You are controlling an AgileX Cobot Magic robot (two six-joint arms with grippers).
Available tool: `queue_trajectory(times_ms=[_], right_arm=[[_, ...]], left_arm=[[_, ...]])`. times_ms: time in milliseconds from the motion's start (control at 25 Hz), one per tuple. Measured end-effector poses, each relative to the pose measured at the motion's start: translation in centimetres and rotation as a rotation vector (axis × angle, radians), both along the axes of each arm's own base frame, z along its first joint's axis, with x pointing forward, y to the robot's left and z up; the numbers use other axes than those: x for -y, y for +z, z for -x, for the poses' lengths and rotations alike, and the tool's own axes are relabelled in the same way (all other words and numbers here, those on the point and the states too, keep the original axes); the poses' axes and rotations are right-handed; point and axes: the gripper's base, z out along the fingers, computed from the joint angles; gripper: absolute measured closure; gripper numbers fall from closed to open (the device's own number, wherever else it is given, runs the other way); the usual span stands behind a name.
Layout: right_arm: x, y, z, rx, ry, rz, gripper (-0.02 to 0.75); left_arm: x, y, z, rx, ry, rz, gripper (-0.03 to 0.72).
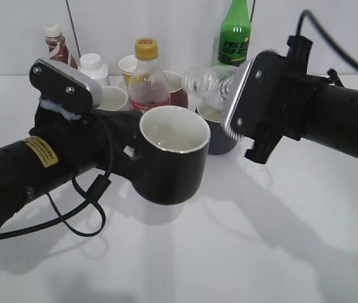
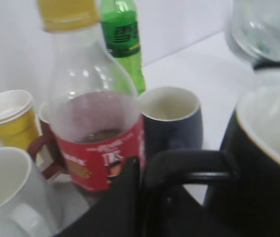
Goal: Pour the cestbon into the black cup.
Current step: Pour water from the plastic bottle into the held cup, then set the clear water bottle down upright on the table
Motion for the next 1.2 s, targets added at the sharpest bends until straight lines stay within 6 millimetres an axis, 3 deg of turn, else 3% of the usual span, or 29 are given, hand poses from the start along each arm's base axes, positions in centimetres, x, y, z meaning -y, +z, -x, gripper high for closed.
queue_trajectory(times_ms=[320, 520, 760, 1040, 1200], right_arm=[[1.2, 1.2, -0.2, -0.281, -0.195, -0.521, 0.263], [5.8, 0.6, -1.9, -0.359, -0.391, -0.726, 0.263], [10.0, -1.2, -3.8, -0.376, -0.455, -0.891, 0.263], [10.4, -5.2, -5.4, -0.382, -0.433, -0.981, 0.263], [10.3, -7.6, -5.8, -0.408, -0.444, -1.000, 0.263]], left_arm=[[-1.9, 0.8, 0.6, 0.019, 0.122, 0.055, 0.645], [-6.1, 1.9, 1.3, 0.049, 0.311, 0.120, 0.645], [-12.2, 2.2, -1.4, 0.109, 0.585, 0.127, 0.645], [-17.0, -0.4, -5.6, 0.181, 0.703, 0.107, 0.645], [-17.8, -4.2, -8.0, 0.103, 0.691, 0.051, 0.645]])
